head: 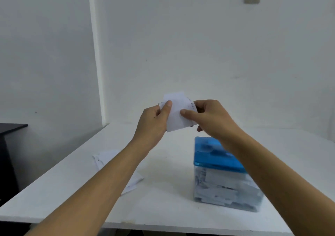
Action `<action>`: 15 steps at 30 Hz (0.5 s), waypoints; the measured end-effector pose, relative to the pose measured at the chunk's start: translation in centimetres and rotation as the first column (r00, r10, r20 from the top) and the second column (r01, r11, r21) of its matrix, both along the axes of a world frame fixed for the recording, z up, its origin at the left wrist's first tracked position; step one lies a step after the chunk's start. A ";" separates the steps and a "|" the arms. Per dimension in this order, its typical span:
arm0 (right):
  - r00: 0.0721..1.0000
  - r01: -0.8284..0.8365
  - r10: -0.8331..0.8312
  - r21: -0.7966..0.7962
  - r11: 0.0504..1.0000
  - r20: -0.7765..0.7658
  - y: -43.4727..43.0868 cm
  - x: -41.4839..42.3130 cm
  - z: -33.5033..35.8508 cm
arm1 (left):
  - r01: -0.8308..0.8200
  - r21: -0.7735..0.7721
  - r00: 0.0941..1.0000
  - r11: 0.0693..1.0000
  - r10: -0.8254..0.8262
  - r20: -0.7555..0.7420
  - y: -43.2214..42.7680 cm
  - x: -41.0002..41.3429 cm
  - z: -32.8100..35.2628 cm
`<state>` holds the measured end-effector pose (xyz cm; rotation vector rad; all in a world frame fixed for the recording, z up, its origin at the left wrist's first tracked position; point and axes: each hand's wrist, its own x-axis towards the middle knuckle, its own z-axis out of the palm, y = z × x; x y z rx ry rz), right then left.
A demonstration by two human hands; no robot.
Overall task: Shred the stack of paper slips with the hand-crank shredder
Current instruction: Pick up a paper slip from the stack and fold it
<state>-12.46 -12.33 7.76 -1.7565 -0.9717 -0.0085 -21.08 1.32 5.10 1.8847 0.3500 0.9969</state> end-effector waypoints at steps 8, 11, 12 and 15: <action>0.988 0.151 -0.150 -0.009 0.989 0.018 -6.2 4.3 -0.9 | 0.231 0.063 0.971 0.971 -0.225 -0.080 -4.3 4.5 -0.2; 0.987 0.155 -0.153 -0.066 0.986 0.038 -7.9 5.2 -1.6 | 0.241 0.070 0.965 0.968 -0.231 -0.126 -5.5 5.4 -0.4; 0.986 0.163 -0.160 -0.093 0.982 0.046 -8.2 5.5 -1.8 | 0.240 0.077 0.962 0.968 -0.226 -0.152 -5.8 5.7 -0.5; 0.979 0.205 -0.198 -0.163 0.965 0.056 -8.7 6.5 -2.8 | 0.237 0.098 0.953 0.966 -0.212 -0.215 -6.2 6.4 -1.0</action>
